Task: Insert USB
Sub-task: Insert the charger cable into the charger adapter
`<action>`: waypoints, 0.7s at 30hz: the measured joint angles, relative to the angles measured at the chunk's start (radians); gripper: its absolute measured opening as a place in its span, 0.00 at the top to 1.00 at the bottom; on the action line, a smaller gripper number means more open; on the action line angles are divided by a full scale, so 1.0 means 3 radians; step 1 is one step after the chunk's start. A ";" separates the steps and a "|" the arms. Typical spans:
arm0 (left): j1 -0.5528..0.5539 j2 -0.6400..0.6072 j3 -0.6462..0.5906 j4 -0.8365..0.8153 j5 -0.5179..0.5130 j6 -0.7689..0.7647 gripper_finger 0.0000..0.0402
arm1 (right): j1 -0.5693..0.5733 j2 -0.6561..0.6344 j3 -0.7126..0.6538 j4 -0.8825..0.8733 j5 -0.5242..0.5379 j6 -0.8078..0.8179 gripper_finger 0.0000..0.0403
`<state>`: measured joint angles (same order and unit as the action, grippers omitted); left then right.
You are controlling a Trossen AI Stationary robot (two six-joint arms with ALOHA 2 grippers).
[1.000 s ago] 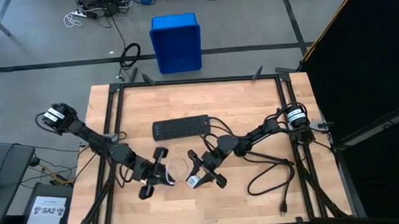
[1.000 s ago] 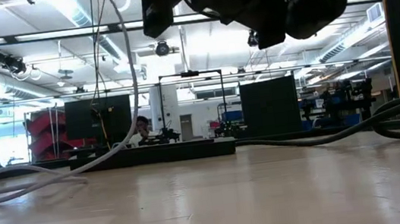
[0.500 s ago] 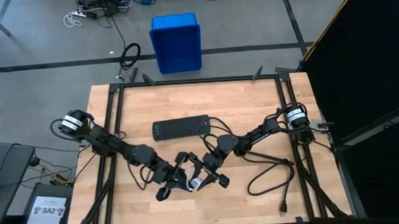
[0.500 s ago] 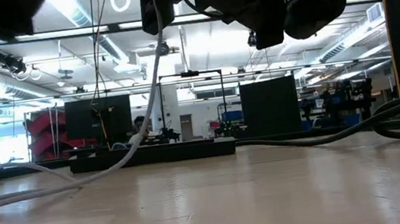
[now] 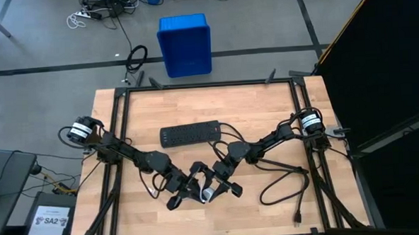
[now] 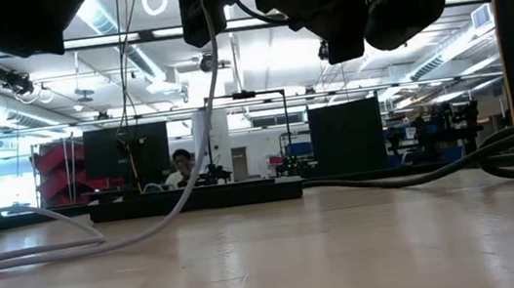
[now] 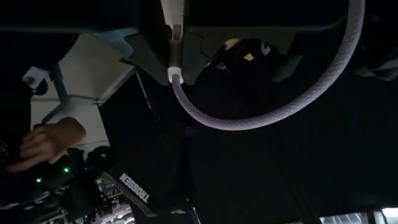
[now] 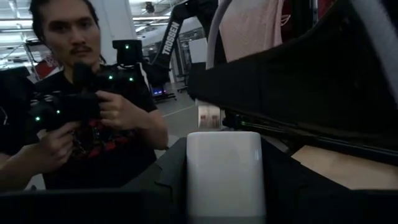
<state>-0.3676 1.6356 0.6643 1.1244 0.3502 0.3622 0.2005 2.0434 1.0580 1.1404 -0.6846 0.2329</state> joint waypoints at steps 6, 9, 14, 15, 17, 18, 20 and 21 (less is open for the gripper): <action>-0.0001 0.0000 0.0000 -0.0074 0.0004 0.0015 0.99 | 0.0000 0.0000 0.0000 0.0039 0.0014 0.0065 0.73; -0.0001 0.0000 0.0001 -0.0077 0.0003 0.0017 0.99 | 0.0000 0.0000 0.0000 0.0036 -0.0027 0.0100 0.73; 0.0003 0.0000 0.0000 -0.0078 0.0023 0.0019 0.99 | 0.0000 0.0000 0.0000 0.0010 -0.0151 0.0155 0.73; 0.0004 0.0000 0.0000 -0.0078 0.0025 0.0020 0.99 | 0.0000 0.0000 0.0000 0.0009 -0.0173 0.0167 0.73; 0.0004 0.0000 0.0000 -0.0068 0.0025 0.0022 0.99 | 0.0000 0.0000 0.0000 -0.0006 -0.0212 0.0178 0.73; 0.0007 0.0000 0.0001 -0.0058 0.0025 0.0022 0.99 | 0.0001 0.0000 0.0000 -0.0027 -0.0218 0.0178 0.73; 0.0022 0.0000 0.0000 -0.0055 0.0022 0.0018 0.99 | 0.0001 0.0000 0.0000 -0.0084 -0.0229 0.0178 0.73; 0.0035 0.0000 0.0001 -0.0055 0.0013 0.0013 0.99 | 0.0001 0.0000 0.0000 -0.0109 -0.0228 0.0178 0.73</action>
<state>-0.3570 1.6356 0.6647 1.1080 0.3543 0.3661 0.2008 2.0434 1.0580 1.1076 -0.7528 0.2863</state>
